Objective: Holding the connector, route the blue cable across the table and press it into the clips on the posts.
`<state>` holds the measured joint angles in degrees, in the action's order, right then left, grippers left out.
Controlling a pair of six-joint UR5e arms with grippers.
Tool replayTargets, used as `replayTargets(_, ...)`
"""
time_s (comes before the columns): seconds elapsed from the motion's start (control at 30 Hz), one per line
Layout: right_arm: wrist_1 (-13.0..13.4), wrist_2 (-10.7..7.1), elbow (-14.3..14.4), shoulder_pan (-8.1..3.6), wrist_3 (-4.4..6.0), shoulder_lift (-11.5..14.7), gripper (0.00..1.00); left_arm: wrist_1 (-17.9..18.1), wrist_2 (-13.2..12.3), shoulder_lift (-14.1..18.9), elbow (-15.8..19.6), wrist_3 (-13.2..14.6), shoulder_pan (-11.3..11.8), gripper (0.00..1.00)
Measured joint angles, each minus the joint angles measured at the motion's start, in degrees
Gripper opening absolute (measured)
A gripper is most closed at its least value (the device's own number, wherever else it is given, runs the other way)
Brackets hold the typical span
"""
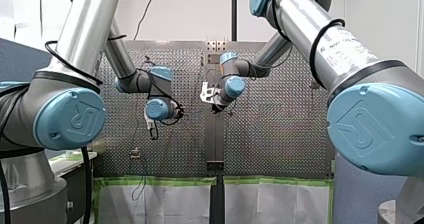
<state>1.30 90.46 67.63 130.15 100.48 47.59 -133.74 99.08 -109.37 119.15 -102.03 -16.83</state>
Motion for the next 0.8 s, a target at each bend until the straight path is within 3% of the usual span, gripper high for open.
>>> replayTargets(0.17, 0.03, -0.08, 0.00, 0.00, -0.06, 0.00, 0.00, -2.65, 2.89, -0.69, -2.50, 0.27, -0.89, 1.00)
replayTargets(0.4, 0.02, -0.30, 0.02, -0.12, -0.10, 0.06, 0.00, -6.17, 6.39, -4.06, -6.45, 1.23, -1.38, 1.00)
replayTargets(0.8, 0.02, -0.42, 0.04, -0.24, -0.08, 0.09, 0.00, -5.22, 6.95, -6.75, -9.83, 1.01, -2.41, 1.00)
